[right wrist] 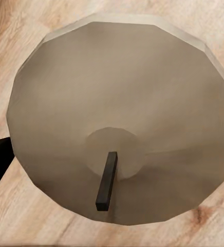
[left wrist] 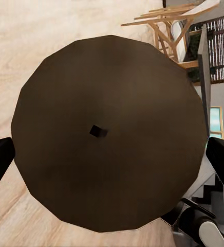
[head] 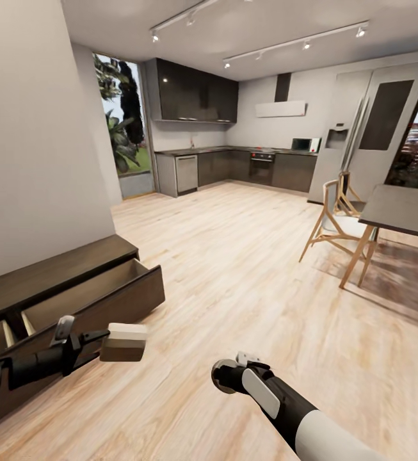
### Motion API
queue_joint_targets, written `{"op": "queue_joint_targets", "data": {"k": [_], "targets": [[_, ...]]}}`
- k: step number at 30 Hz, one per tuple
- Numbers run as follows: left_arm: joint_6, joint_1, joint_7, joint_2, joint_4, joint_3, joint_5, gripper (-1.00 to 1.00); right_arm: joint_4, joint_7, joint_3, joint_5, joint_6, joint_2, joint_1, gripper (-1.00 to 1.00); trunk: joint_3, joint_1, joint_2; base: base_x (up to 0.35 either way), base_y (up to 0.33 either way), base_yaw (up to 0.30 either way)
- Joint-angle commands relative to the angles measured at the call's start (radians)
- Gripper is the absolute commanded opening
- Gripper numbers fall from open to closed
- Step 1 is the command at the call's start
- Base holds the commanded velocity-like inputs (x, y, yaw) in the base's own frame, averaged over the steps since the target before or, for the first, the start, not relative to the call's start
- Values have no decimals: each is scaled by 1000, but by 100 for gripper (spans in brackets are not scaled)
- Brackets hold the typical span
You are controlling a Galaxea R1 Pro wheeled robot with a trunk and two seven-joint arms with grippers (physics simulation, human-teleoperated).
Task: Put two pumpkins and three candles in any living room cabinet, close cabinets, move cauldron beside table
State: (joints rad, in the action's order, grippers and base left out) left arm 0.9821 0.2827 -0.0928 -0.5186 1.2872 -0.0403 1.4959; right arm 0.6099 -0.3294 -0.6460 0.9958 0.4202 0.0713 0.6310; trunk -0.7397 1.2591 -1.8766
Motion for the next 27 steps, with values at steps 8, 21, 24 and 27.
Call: {"op": "queue_joint_targets", "data": {"k": [8,21,24,27], "targets": [[4,1,-10,0,-2,-2,1,-100,3,-10,1,10,-10,-3,1,-100,-2,0,-1,0,-21,132],[4,1,-10,0,-2,-1,1,-100,4,-10,-4,9,-12,-6,1,-100,-2,0,-1,0,-12,94],[4,1,-10,0,-2,-1,1,-100,3,-10,0,10,-12,-6,1,-100,-2,0,-1,0,-21,1],[4,1,-10,0,-2,-1,0,-100,2,-10,3,11,-12,-4,1,-100,-2,0,-1,0,-15,0]]}}
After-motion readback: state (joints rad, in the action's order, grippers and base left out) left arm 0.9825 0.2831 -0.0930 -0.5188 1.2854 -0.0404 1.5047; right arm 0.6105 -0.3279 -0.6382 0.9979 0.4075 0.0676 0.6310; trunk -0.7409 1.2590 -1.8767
